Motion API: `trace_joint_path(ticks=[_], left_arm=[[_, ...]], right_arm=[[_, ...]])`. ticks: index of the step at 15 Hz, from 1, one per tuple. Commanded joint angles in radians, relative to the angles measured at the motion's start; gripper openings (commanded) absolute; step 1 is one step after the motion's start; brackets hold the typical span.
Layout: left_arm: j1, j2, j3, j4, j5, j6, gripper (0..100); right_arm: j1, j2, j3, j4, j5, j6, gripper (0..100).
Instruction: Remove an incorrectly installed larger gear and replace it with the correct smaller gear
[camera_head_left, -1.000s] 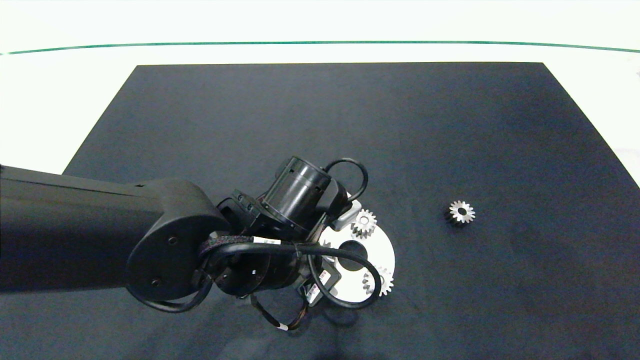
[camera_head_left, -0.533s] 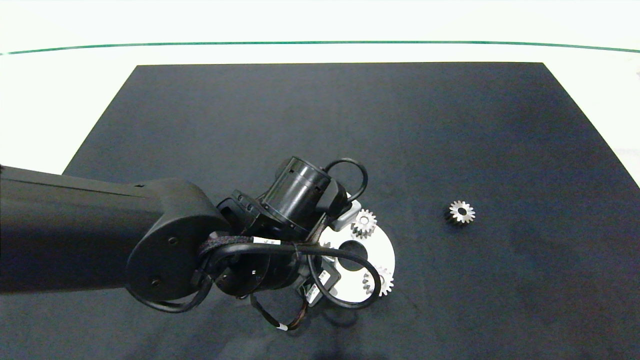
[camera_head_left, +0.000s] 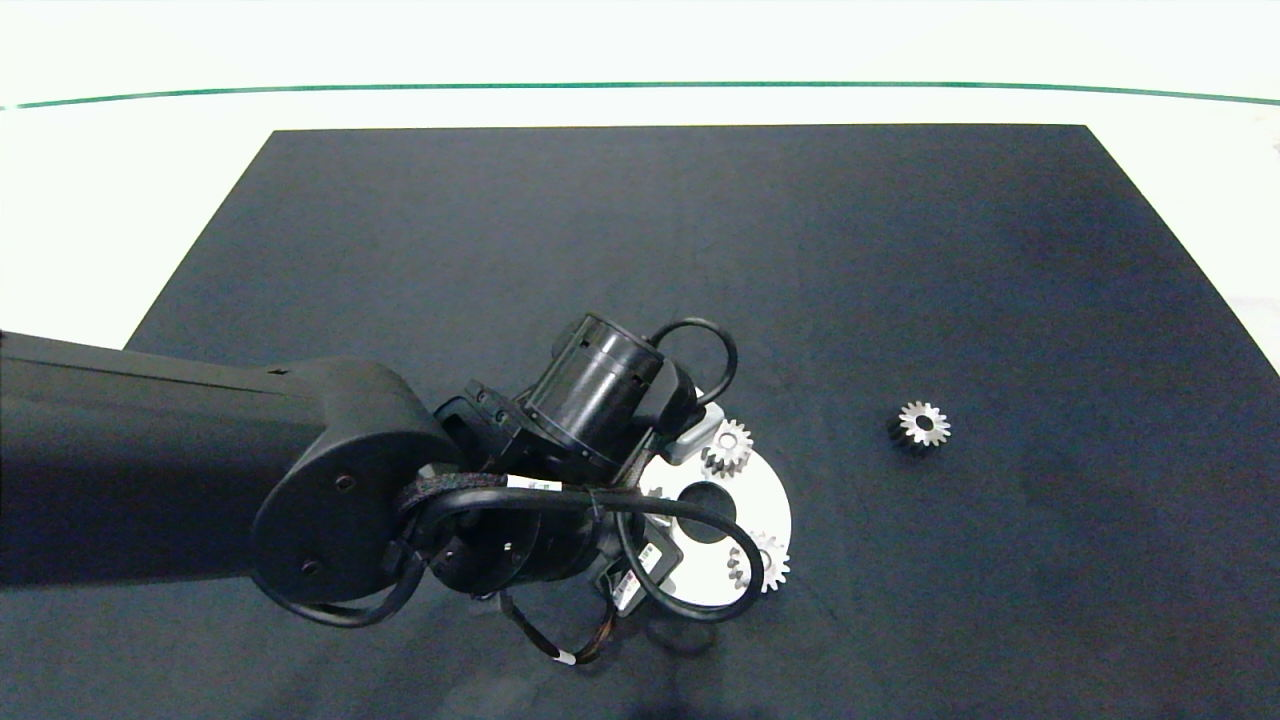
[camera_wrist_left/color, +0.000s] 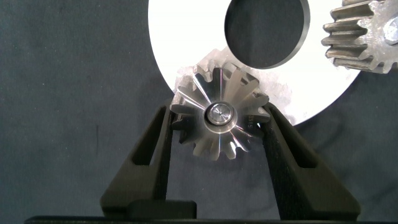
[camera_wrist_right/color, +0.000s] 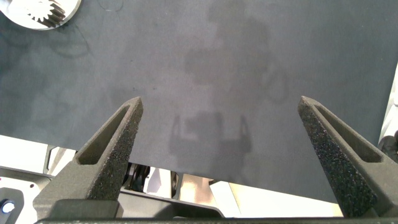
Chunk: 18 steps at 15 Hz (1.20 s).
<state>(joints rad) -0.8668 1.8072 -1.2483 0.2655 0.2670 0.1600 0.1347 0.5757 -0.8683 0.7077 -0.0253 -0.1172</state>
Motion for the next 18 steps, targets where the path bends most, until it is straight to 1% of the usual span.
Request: trace_joint_path(ticks=[1,10,12,16,17,18], left_arm=[[0.002,-0.008,-0.002,0.000,0.003,0.001,31],[0.005,-0.051,-0.010,0.001,0.003,0.003,31],[0.008,-0.071,-0.019,0.044,0.003,0.003,31],[0.017,-0.112,-0.017,0.054,0.003,0.003,31],[0.025,-0.126,-0.016,0.058,0.004,0.001,31],[0.051,-0.141,-0.020,0.077,0.004,0.003,31]], right_arm=[[-0.001,-0.001,-0.001,0.004,-0.001,-0.001,100],[-0.001,-0.001,-0.008,0.006,-0.001,-0.001,100],[-0.003,-0.002,-0.009,0.004,-0.002,-0.001,100],[-0.004,0.003,-0.012,0.007,-0.007,-0.001,100],[-0.004,0.006,-0.011,0.007,-0.007,-0.001,100],[-0.004,0.007,-0.011,0.007,-0.007,-0.001,100]])
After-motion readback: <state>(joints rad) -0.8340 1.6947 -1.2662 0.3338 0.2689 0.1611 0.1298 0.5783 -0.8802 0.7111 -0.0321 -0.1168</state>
